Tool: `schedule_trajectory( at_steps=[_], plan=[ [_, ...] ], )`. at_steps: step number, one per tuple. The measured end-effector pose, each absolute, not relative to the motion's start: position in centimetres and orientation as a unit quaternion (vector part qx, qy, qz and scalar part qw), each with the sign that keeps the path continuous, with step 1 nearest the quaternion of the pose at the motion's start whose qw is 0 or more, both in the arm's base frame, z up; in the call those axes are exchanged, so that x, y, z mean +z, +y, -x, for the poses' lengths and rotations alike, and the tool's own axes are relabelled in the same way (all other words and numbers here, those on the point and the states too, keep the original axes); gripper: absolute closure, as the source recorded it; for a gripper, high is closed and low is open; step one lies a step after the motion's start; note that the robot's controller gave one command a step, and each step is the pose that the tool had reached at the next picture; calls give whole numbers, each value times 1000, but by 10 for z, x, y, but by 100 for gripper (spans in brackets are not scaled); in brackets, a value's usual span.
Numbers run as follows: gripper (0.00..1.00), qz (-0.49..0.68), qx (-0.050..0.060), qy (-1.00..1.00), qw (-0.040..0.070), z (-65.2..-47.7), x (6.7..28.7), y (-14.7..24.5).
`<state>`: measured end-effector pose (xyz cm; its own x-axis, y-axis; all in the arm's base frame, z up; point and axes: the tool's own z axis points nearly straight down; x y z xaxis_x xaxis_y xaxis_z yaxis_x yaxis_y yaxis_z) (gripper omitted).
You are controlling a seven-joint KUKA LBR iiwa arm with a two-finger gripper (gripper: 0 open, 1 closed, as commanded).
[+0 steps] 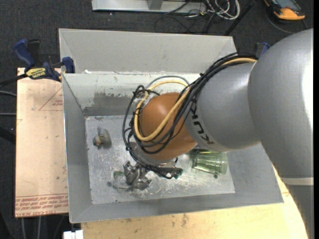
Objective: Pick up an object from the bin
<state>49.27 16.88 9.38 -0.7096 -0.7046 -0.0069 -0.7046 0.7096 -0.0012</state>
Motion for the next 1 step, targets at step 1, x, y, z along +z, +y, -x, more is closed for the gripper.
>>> schedule_trajectory(
  at_steps=[1],
  plan=[
    [100, 387, -1, 922, 5, -500, 275, 130]
  ],
)
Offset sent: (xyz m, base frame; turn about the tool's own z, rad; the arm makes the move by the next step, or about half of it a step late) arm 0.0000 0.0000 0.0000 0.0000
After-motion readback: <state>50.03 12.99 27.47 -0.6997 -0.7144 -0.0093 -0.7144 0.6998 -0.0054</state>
